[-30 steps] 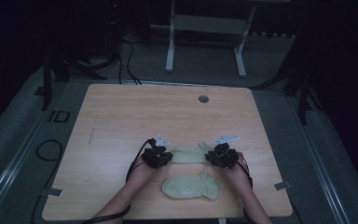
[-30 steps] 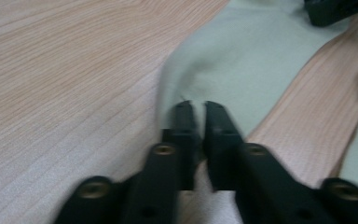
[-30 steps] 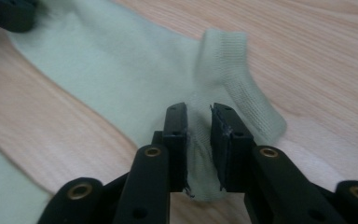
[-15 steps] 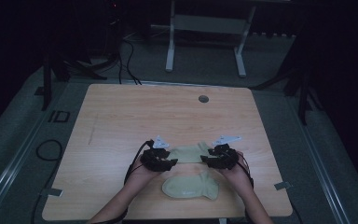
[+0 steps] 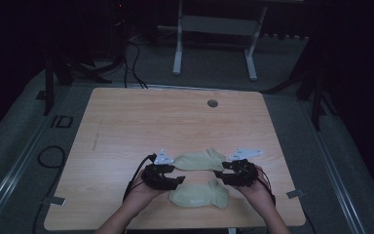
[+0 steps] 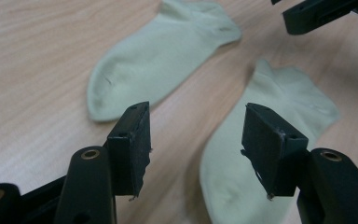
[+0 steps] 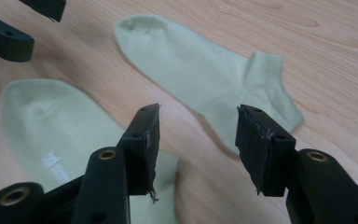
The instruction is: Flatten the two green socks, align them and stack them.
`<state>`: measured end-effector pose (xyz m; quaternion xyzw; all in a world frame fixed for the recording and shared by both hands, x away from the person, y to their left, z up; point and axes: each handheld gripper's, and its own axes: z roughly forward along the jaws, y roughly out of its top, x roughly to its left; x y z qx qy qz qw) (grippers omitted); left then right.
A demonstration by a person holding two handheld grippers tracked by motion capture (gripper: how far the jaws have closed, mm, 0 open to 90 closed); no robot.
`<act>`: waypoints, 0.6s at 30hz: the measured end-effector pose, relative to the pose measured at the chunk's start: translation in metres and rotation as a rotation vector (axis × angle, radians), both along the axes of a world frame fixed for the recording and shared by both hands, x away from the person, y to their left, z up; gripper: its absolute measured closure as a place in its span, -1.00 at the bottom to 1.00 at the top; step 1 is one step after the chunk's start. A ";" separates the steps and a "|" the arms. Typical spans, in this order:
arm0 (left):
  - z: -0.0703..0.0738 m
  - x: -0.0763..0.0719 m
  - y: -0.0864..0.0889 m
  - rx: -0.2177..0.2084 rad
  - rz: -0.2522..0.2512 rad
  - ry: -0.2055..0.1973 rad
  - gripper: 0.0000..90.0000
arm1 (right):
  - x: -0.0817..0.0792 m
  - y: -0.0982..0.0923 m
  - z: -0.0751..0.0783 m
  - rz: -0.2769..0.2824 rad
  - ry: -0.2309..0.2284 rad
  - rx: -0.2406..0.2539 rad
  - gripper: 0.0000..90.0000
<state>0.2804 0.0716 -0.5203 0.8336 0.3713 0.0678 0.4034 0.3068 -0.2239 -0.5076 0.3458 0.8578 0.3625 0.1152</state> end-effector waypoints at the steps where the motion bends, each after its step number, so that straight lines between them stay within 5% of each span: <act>1: -0.001 -0.002 0.001 0.002 -0.001 0.003 -0.06 | -0.002 -0.001 0.001 0.007 0.003 -0.001 0.11; 11: -0.012 -0.022 0.009 0.023 0.000 0.046 -0.06 | -0.019 -0.005 -0.007 0.023 0.034 0.000 0.16; 18: -0.030 -0.030 0.014 0.025 0.016 0.084 -0.06 | -0.028 -0.014 -0.027 0.005 0.076 -0.023 0.23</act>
